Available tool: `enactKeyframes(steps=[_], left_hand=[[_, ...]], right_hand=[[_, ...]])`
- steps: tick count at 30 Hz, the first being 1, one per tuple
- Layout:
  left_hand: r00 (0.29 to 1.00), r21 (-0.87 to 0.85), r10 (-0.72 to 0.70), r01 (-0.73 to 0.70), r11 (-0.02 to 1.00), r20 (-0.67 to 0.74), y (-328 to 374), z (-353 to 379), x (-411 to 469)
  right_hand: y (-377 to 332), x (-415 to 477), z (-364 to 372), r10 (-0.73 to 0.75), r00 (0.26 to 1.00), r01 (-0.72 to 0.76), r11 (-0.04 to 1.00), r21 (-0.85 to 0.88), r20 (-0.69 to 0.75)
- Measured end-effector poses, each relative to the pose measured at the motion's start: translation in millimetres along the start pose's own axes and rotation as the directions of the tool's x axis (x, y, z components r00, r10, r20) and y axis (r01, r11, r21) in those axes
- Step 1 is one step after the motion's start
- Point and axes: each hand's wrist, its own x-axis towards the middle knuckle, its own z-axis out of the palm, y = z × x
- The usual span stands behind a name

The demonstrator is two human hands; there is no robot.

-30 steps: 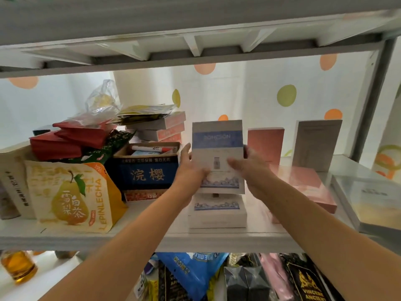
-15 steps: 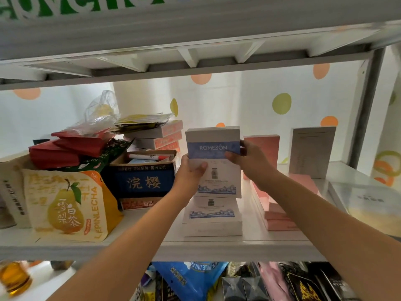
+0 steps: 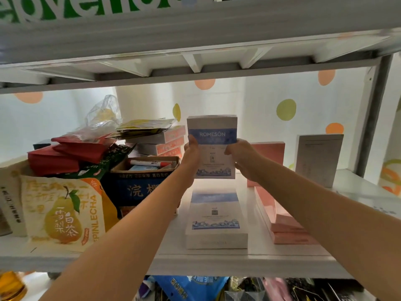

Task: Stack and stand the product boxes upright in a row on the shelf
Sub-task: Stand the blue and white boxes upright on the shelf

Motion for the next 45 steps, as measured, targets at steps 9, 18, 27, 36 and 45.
enactKeyframes(steps=[9, 18, 27, 36, 45], left_hand=[[0.996, -0.040, -0.081, 0.079, 0.996, -0.041, -16.0, 10.0, 28.8], [0.966, 0.051, -0.241, 0.246, 0.968, -0.089, -44.8, 15.4, 37.0], [0.963, 0.060, -0.262, 0.266, 0.962, -0.070, -42.6, 9.2, 22.4], [0.950, 0.257, -0.311, 0.311, 0.915, -0.041, -43.2, 0.1, -38.9], [0.940, 0.082, -0.341, 0.339, 0.937, 0.016, -63.8, -15.8, -86.0]], right_hand=[[17.8, 31.2, 4.2, 0.068, 0.998, -0.068, 0.997, -0.040, -0.002], [41.2, 38.6, 11.2, 0.259, 0.964, -0.265, 0.956, -0.125, -0.060], [41.7, 27.1, 13.2, 0.265, 0.962, -0.270, 0.959, -0.090, -0.062], [46.1, -14.9, 16.0, 0.385, 0.922, -0.384, 0.923, 0.014, -0.039], [67.8, -59.9, 19.1, 0.466, 0.885, -0.449, 0.857, 0.253, -0.007]])
